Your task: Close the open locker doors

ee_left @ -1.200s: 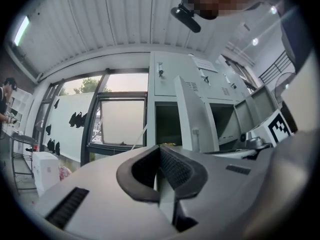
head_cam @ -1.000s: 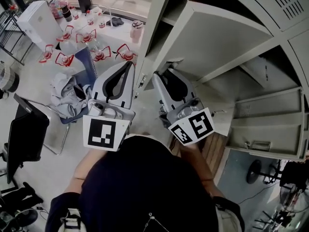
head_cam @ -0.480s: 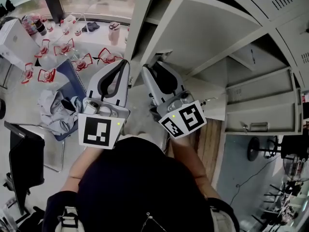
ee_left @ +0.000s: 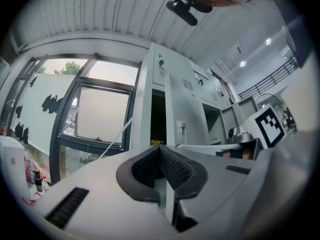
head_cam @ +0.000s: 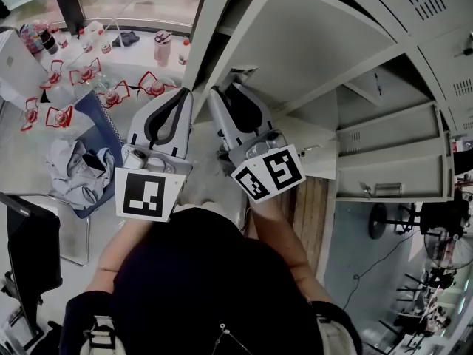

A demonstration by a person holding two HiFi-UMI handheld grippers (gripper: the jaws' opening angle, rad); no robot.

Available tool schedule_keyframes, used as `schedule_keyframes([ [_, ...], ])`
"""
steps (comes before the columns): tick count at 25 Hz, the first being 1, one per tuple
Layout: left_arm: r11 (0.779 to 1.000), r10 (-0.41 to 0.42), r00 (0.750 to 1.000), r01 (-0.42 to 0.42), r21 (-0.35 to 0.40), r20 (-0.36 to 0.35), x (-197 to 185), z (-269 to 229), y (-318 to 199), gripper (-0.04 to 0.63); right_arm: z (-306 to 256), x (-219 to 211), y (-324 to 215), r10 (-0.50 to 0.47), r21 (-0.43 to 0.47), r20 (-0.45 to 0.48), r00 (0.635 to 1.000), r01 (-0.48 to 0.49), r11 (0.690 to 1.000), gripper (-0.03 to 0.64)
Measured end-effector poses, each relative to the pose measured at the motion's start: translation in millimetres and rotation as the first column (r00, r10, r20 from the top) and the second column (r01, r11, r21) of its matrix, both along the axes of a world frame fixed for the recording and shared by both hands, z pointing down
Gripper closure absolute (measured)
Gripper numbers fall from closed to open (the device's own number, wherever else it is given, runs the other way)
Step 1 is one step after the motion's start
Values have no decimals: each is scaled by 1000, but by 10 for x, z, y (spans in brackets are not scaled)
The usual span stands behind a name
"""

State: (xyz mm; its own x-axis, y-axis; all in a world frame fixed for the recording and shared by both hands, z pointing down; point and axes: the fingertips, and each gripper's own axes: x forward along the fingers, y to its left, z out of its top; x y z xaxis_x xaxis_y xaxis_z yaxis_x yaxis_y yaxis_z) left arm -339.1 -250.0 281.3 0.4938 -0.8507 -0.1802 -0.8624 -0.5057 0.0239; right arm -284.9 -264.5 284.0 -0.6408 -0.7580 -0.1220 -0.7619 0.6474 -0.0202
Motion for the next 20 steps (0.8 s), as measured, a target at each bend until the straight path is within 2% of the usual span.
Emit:
schedule_keyframes([
  [20,1000,10,1000,-10,0,-21,-70,10,-283,592,-9,-22,-488,96,-8,-17,995,-96,995,547],
])
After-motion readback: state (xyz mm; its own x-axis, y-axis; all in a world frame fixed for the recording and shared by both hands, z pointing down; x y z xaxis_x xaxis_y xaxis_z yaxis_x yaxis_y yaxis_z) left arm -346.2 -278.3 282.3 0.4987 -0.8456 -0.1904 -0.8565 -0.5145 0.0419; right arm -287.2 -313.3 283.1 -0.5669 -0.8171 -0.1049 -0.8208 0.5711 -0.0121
